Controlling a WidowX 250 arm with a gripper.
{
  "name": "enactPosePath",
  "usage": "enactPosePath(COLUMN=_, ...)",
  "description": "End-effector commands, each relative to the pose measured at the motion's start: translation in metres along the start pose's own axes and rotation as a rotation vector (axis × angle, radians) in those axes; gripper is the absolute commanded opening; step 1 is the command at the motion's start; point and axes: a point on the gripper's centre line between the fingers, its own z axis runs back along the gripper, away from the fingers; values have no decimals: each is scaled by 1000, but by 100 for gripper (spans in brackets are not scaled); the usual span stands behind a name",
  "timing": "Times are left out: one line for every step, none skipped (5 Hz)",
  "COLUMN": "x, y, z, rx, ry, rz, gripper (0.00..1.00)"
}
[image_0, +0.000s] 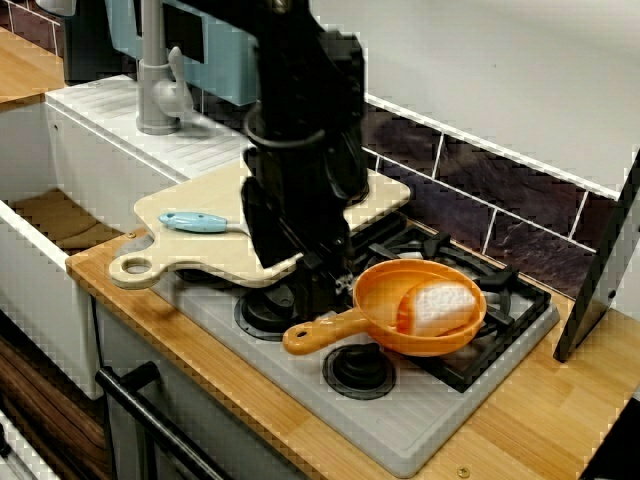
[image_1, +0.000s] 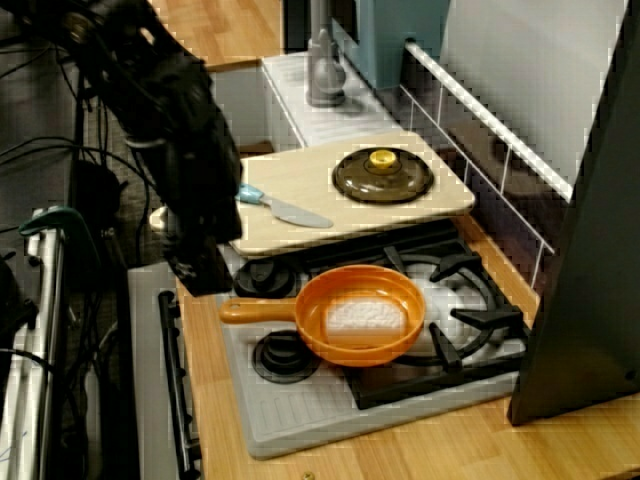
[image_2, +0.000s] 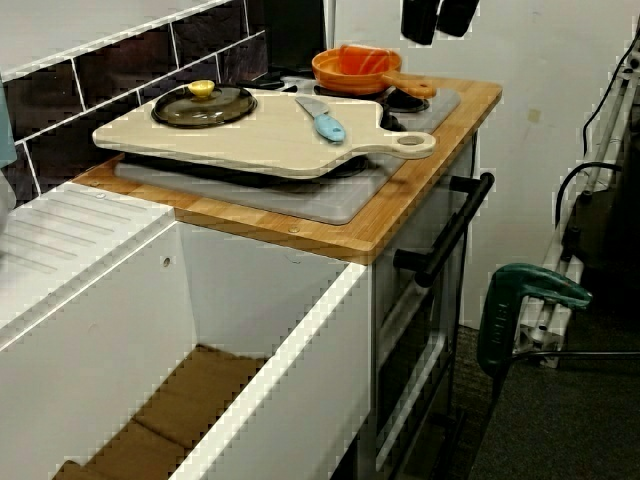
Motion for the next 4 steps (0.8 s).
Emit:
enactPosePath(x=10, y=-3, z=-10, rx=-10, ry=-28, rz=-23, gripper=100)
enactPosePath(x=9, y=-8, z=-14, rx=-20, ry=-19, rz=-31, gripper=100)
enactPosePath(x=9, y=-7, z=-16, rx=-36, ry=-16, rz=-29, gripper=100)
enactPosePath(x=9, y=-7, z=-18, rx=-40, ry=-16, rz=-26, gripper=100)
